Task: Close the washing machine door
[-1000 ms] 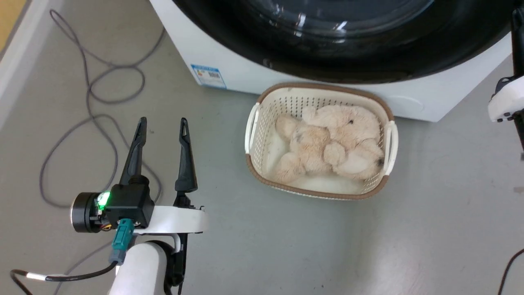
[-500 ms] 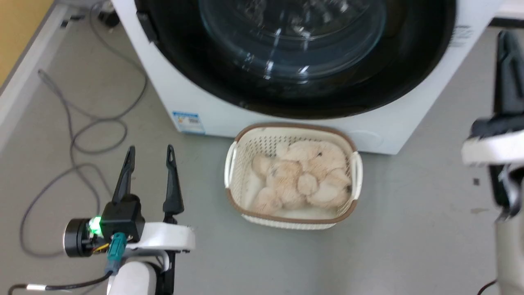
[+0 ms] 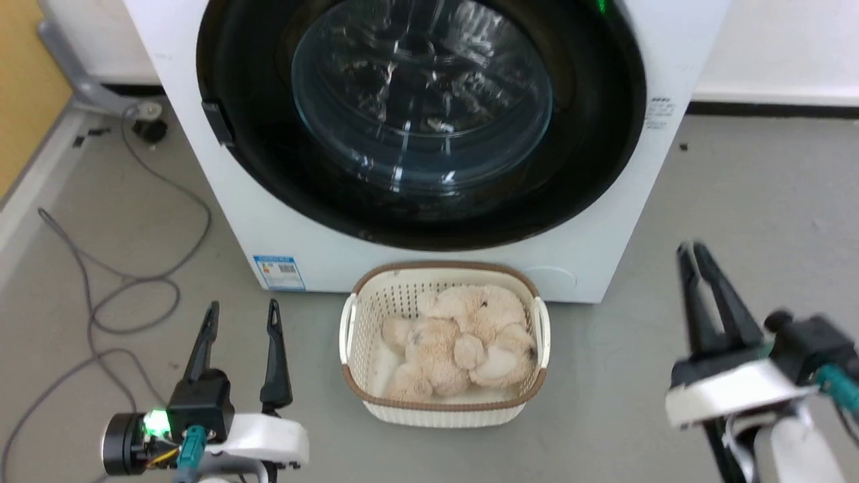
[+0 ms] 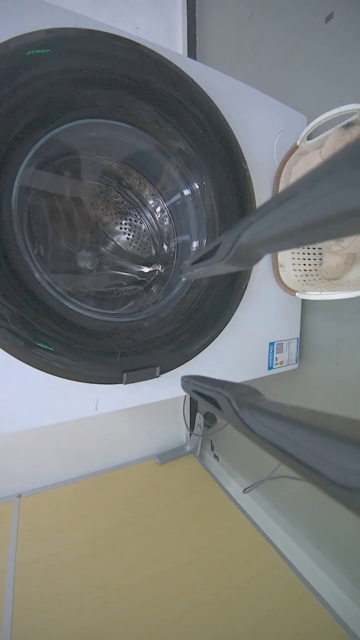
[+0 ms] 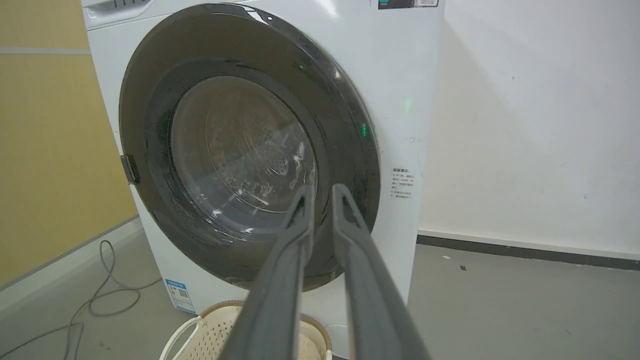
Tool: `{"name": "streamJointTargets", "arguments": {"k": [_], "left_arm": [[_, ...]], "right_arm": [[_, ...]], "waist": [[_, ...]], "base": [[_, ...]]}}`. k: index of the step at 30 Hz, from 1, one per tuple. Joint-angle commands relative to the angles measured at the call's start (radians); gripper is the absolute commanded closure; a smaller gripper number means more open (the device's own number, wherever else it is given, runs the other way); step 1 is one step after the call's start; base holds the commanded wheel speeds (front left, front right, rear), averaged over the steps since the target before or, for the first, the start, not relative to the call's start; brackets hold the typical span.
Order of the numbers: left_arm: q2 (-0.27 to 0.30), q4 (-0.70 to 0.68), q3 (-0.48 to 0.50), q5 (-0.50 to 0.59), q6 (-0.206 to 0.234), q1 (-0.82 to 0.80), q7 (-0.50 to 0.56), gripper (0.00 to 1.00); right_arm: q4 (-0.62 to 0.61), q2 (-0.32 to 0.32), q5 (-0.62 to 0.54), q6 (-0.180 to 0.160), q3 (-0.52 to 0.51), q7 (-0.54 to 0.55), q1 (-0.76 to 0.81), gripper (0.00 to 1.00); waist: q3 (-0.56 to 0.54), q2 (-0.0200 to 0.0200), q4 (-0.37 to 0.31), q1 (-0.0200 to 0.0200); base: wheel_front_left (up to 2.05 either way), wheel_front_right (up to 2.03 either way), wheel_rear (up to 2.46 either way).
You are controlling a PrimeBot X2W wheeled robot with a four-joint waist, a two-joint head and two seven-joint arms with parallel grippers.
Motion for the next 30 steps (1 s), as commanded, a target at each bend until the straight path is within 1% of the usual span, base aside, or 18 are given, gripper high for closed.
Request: {"name": "streamJointTargets", "arguments": {"k": [1,8,10,15,16,30], "left_arm": [[0.002,0.004,0.001,0.009,-0.003,0.019,-0.004,0.0],[0.0,0.009,-0.007,0.012,-0.006,0.054,-0.004,0.0],[0.0,0.011,-0.009,0.013,-0.006,0.061,-0.004,0.0],[0.0,0.012,-0.014,0.01,-0.015,0.068,-0.004,0.0],[0.0,0.011,-0.013,0.007,-0.012,0.055,0.001,1.0],[-0.002,0.001,-0.006,0.009,-0.023,0.056,0.028,1.0]], "right_arm": [[0.008,0.01,0.013,-0.001,0.003,-0.003,0.032,0.0],[0.03,0.026,0.035,-0.001,0.002,-0.003,0.144,0.0],[0.03,0.027,0.03,-0.001,-0.001,-0.003,0.165,0.0],[0.024,0.028,0.063,-0.001,-0.001,-0.003,0.192,0.0],[0.029,0.022,0.055,0.0,-0.001,0.0,0.181,1.0],[0.011,0.022,0.038,0.0,0.0,0.027,0.183,1.0]], "waist": [[-0.021,0.0,-0.005,0.0001],[-0.047,0.0,-0.001,0.0001],[-0.051,0.0,0.0,0.0001],[-0.055,0.0,-0.001,0.0001],[-0.055,0.0,-0.001,0.0001],[-0.056,0.0,-0.003,0.0001]], "base": [[0.0,0.0,0.0],[0.0,0.0,0.0],[0.0,0.0,0.0],[0.0,0.0,0.0],[0.0,0.0,0.0],[0.0,0.0,0.0]]}}
